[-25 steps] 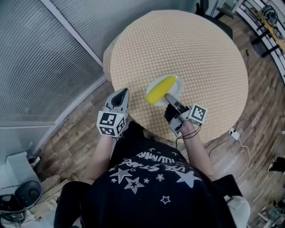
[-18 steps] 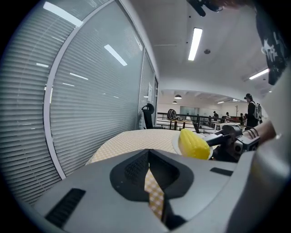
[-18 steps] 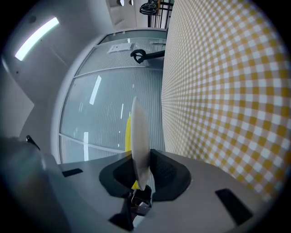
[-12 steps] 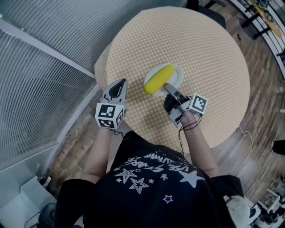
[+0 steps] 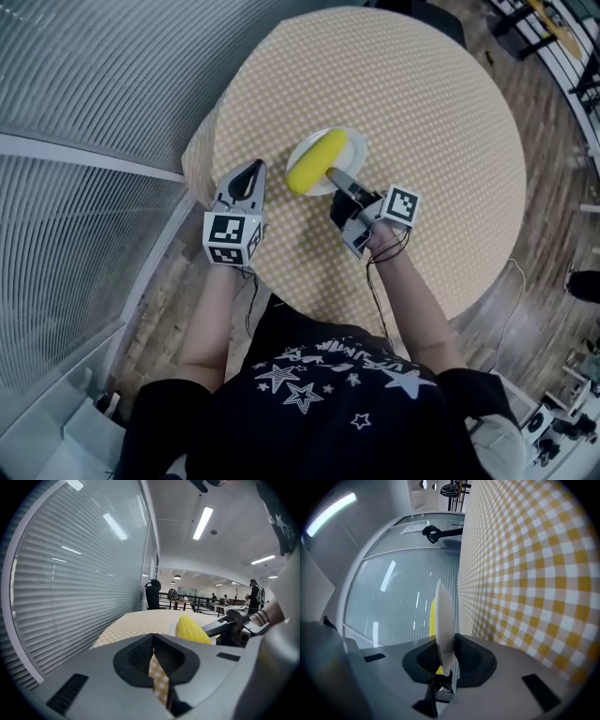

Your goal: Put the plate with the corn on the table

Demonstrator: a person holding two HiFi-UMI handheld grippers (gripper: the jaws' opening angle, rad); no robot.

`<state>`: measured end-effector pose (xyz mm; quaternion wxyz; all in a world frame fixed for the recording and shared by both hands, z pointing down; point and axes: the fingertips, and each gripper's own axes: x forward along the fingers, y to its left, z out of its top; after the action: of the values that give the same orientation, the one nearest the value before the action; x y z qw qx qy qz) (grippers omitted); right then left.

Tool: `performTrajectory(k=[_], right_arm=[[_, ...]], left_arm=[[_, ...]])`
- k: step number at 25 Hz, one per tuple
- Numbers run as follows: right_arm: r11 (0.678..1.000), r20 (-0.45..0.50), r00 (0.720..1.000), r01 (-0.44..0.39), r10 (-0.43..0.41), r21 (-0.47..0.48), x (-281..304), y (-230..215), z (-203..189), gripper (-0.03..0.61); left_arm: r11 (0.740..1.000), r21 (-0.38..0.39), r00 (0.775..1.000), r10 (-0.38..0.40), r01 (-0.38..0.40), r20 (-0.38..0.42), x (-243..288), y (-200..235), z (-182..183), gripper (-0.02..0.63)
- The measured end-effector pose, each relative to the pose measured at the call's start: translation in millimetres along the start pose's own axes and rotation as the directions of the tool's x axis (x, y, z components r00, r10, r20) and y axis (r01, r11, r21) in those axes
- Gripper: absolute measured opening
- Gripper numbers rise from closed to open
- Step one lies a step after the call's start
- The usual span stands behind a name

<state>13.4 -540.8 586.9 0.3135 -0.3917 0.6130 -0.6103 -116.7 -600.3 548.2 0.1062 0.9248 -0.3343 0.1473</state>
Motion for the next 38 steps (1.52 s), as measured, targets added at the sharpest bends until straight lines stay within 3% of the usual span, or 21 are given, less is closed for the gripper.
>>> performTrajectory(k=[9,17,20,24,30,38], right_arm=[[0.999,0.006,0.999,0.044,-0.044,0.007,16.0,-12.8,7.1,0.064],[0.991,0.016,0.992,0.122,-0.123,0.049,15.0,-18.2,7.1,0.064],[0.973,0.013,0.979,0.201,-0.203,0.112,19.7,-31.1,8.0,0.063],[0.957,0.014,0.970,0.239,-0.244,0.162,22.6,-38.9,6.9,0.061],[0.933,-0.014,0.943,0.332,-0.333,0.140,21.8,-40.3,4.1,0.060],[0.906,0.023,0.914,0.398,-0.405,0.145,11.8,-50.6,9.3,0.066]], left_arm=[[0.999,0.024,0.999,-0.025,0.026,-0.041,17.4,-5.7,-7.8,0.008],[0.999,0.040,0.998,0.008,-0.006,-0.062,21.3,3.0,-8.3,0.008],[0.999,0.034,0.997,0.012,-0.009,-0.072,25.0,10.9,-13.7,0.008],[0.999,0.038,0.997,0.015,-0.013,-0.073,23.9,15.0,-15.6,0.008],[0.999,0.043,0.997,0.012,-0.009,-0.079,18.5,11.7,-17.0,0.008],[0.999,0.049,0.997,0.014,-0.010,-0.076,14.3,11.9,-18.7,0.008]])
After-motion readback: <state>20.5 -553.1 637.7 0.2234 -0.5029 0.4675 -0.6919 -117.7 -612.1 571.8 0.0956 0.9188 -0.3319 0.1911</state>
